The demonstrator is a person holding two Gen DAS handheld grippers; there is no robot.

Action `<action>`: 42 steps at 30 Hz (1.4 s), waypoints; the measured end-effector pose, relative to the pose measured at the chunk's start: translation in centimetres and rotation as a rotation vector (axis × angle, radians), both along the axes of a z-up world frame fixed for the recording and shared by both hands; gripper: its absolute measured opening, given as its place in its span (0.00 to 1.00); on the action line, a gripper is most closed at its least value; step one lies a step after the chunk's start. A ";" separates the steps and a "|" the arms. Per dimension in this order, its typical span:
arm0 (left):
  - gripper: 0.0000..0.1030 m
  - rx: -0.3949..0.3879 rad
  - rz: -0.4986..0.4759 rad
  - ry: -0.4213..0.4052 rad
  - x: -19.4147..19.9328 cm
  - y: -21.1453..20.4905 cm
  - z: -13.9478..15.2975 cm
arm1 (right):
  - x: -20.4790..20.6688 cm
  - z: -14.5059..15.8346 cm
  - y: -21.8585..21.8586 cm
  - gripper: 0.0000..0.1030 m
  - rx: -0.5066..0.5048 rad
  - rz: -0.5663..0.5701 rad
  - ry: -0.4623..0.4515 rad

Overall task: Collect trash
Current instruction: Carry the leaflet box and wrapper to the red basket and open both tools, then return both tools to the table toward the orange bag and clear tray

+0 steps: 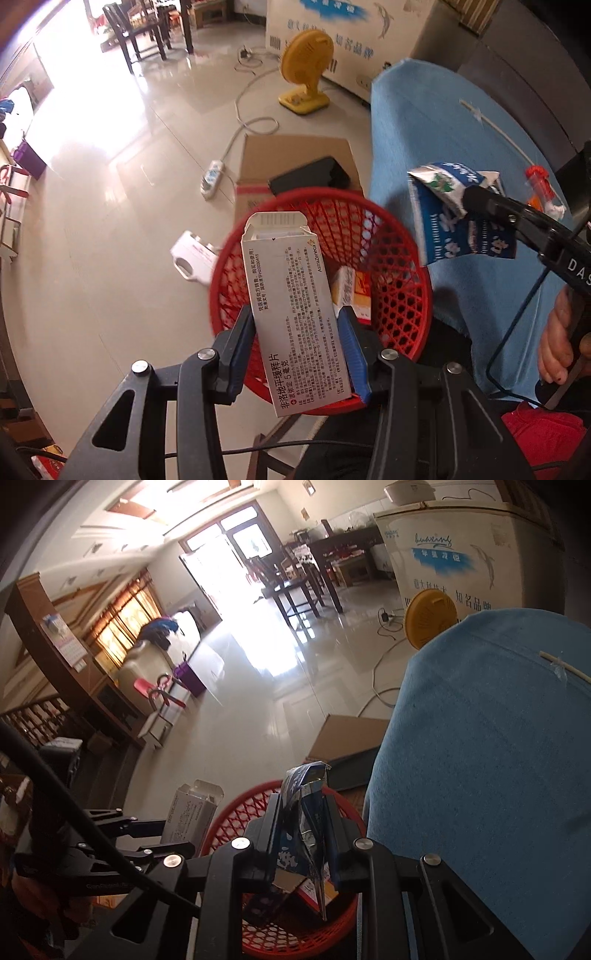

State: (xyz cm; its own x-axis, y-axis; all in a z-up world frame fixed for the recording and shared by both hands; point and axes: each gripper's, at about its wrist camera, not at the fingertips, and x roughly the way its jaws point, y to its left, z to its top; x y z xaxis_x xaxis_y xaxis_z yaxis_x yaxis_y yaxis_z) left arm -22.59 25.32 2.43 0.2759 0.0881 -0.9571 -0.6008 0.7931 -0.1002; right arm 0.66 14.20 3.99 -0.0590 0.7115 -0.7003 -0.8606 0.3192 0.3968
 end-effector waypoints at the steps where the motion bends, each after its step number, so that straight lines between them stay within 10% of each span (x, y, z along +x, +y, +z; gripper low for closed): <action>1: 0.46 -0.007 -0.006 0.006 0.1 -0.4 -0.4 | 0.0 -0.5 0.1 0.23 -0.014 0.005 0.007; 22: 0.47 0.146 -0.056 0.061 1.6 -2.2 -0.1 | -0.3 -1.4 -0.6 0.25 -0.027 0.032 0.127; 26: 0.59 0.138 -0.050 0.057 1.9 -2.1 0.1 | -0.2 -1.2 -1.0 0.25 -0.013 0.031 0.138; 42: 0.67 0.194 -0.138 -0.184 5.7 -6.0 6.1 | 4.3 2.8 -9.7 0.25 0.071 -0.216 0.084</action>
State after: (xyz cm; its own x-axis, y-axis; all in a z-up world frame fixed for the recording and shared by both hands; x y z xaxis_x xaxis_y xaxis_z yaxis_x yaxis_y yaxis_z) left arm -16.87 19.37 8.55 0.4649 0.2144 -0.8590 -0.4723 0.8807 -0.0358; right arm 5.00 4.50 6.77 0.0446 0.7612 -0.6470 -0.7383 0.4614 0.4919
